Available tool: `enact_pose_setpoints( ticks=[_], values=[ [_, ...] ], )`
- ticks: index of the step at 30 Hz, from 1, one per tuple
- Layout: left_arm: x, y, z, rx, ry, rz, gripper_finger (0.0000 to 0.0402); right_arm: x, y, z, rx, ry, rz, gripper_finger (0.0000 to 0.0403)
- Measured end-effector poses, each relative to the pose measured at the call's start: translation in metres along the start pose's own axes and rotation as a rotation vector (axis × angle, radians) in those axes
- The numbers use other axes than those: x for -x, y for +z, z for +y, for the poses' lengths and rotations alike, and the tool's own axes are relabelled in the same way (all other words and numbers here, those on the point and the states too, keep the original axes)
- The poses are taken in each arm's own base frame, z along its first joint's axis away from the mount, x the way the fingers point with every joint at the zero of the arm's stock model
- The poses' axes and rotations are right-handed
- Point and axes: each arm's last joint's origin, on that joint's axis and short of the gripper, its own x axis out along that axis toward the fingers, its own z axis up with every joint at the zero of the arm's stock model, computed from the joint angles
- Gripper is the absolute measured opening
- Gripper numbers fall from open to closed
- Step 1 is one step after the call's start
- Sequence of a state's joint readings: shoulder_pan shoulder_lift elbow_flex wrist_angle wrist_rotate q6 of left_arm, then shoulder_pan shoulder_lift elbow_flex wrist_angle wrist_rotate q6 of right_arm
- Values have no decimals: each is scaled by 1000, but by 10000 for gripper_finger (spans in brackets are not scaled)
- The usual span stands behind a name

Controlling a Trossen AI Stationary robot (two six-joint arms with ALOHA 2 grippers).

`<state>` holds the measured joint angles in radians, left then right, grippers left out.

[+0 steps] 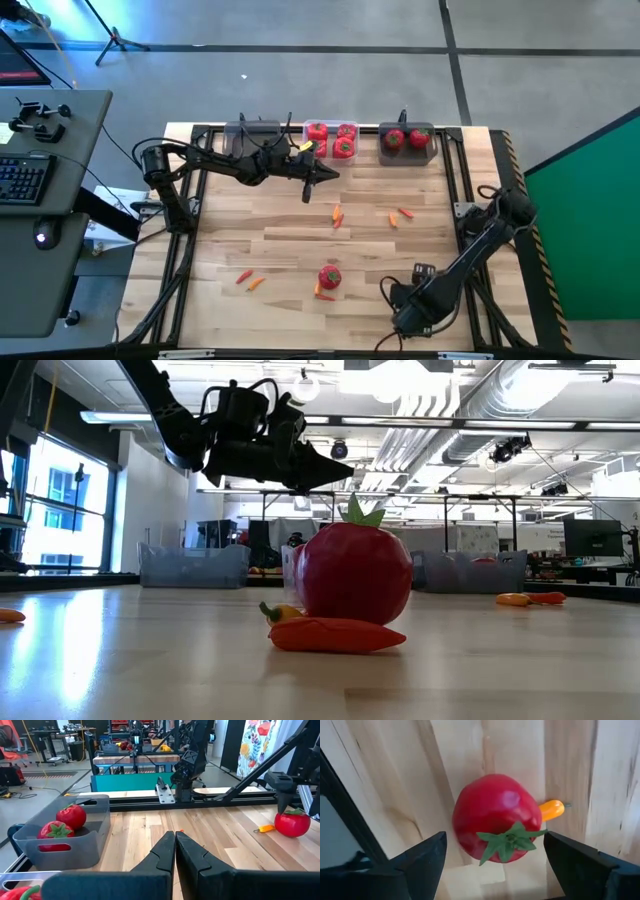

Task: Sort produce into baskets
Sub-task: Put the red tomato into the right black bin

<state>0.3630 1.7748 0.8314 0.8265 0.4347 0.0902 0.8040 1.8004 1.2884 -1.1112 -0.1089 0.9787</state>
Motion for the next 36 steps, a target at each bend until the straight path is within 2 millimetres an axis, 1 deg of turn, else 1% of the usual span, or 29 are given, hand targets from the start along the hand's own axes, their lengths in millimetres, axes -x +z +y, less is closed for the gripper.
enact_pose_setpoints(
  ticks=[8, 15, 18, 21, 24, 27, 29, 32, 36],
  values=[
    [0, -1, 0, 5, -1, 12, 0, -17, 1, 7, 100, -53, 9, 323],
    [0, -2, 0, 4, -1, 17, 0, -20, 5, 7, 83, -49, 6, 318],
    [0, -2, 1, 5, 2, 17, 0, -20, 9, 5, 48, -33, 19, 300],
    [1, -2, 2, 2, 5, 15, 0, -17, 16, 1, 2, -8, 30, 272],
    [1, -1, 2, -5, 8, 10, 0, -7, 21, -7, -61, 23, 14, 242],
    [1, -1, 2, -2, 9, 11, 0, 9, 29, -21, -125, 52, -31, 227],
    [1, -1, 2, 7, 13, 11, 0, 21, 37, -37, -176, 48, -70, 225],
    [1, -1, 3, 13, 32, 14, 0, 41, 47, -69, -246, 6, -116, 225],
    [1, -2, 4, 8, 63, 17, 0, 65, 56, -121, -307, -77, -159, 225]
  ],
)
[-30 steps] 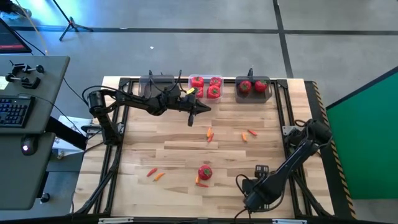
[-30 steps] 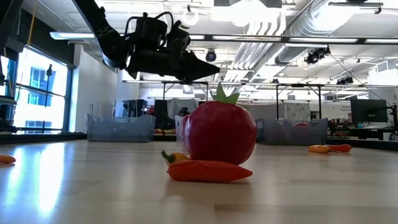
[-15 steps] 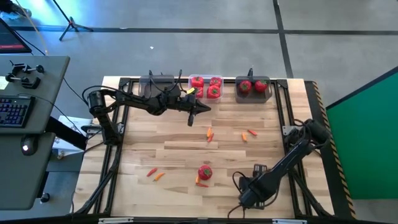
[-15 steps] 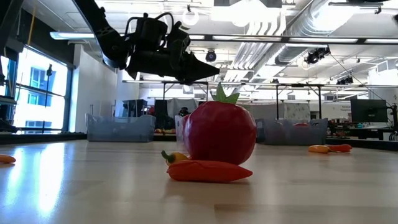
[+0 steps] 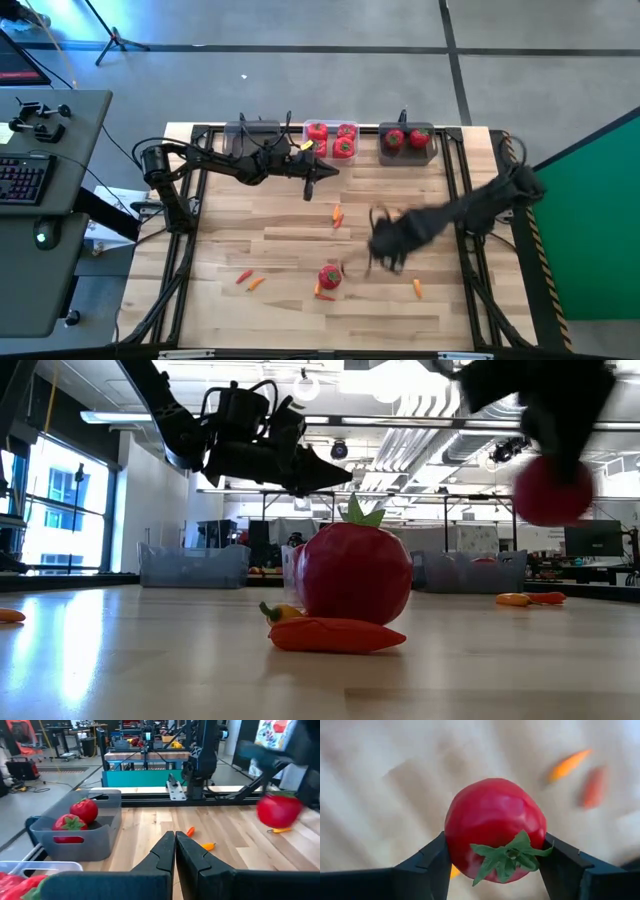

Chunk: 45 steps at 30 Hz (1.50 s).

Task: Sort produce into baskets
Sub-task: Put the red tomato into the right black bin

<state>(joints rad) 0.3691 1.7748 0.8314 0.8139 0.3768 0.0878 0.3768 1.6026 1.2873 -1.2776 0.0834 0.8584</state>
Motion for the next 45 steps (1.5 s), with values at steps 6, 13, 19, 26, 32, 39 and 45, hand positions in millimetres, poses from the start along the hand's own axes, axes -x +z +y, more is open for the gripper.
enact_pose_setpoints(
  ticks=[6, 13, 19, 26, 32, 39, 45],
  values=[
    [1, 0, 2, -18, 12, 1, 0, 11, 48, -84, -121, -84, -74, 225],
    [4, -1, 10, 21, 34, 7, 0, 2, 79, -197, -220, -163, -8, 226],
    [5, -2, 14, 24, 49, 9, 0, -4, 81, -277, -300, -178, -42, 227],
    [6, -2, 15, 25, 51, 11, 0, -24, 80, -320, -304, -157, 25, 228],
    [6, -4, 15, 32, 49, 30, 0, -51, 88, -334, -300, -135, 93, 228],
    [6, -6, 14, 39, 47, 48, 0, -73, 96, -340, -297, -123, 139, 229],
    [6, -7, 14, 44, 45, 57, 0, -84, 99, -341, -280, -113, 175, 241]
  ],
)
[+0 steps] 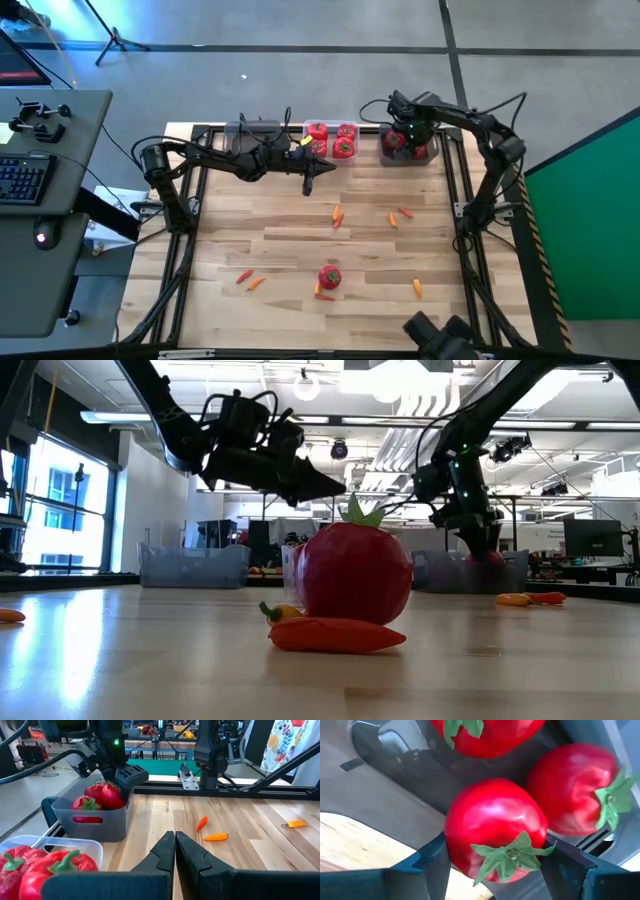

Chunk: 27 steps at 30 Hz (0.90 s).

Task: Sort produce into baskets
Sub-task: Put the red tomato into the right black bin

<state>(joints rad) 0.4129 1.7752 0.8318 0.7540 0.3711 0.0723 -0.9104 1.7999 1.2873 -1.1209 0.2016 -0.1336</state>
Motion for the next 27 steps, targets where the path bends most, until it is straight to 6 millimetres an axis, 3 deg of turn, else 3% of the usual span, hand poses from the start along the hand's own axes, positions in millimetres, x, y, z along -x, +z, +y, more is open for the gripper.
enact_pose_setpoints(
  ticks=[12, 20, 27],
  values=[
    [0, -2, 0, 7, -1, 17, 0, -3, 0, 0, -20, -58, 33, 324],
    [0, -2, 0, 9, -1, 21, 0, -2, -2, 0, 11, -54, 55, 330],
    [0, -2, 1, 8, 1, 22, 0, 18, 3, -5, -24, -81, 28, 304]
  ],
)
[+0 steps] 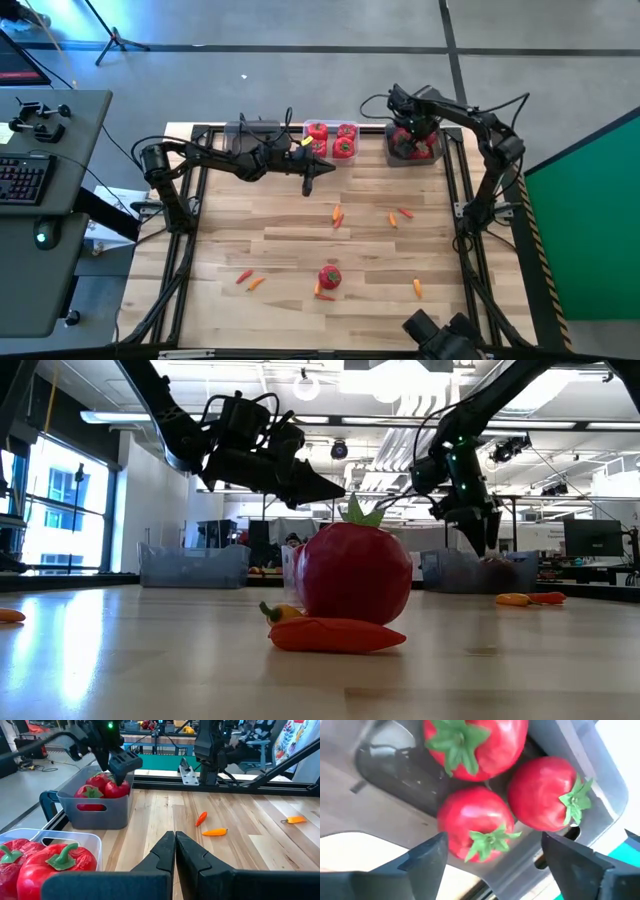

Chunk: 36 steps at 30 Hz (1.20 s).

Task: Sort produce into baskets
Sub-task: Put the red tomato into the right black bin

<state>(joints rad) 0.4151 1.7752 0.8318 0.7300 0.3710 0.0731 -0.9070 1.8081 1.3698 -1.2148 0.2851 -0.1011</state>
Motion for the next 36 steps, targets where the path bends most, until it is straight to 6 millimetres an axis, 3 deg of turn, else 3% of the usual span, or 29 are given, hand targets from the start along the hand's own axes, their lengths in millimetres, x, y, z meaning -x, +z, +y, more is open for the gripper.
enact_pose_setpoints(
  ticks=[4, 11, 13, 19, 26, 36],
  values=[
    [2, -1, 5, 24, 14, 8, 0, 8, 0, 2, -27, 56, -57, 240],
    [6, -5, 15, 42, 41, 33, 0, 18, 12, 22, 24, 180, -203, 45],
    [7, -5, 17, 44, 45, 34, 0, 20, 17, 26, 30, 200, -261, 12],
    [7, -5, 18, 45, 49, 35, 0, 18, 24, 29, 31, 207, -298, 30],
    [7, -6, 18, 47, 48, 40, 0, 13, 31, 28, 21, 202, -321, 3],
    [7, -6, 18, 47, 48, 41, 0, 5, 44, 30, 27, 198, -384, 1]
  ],
)
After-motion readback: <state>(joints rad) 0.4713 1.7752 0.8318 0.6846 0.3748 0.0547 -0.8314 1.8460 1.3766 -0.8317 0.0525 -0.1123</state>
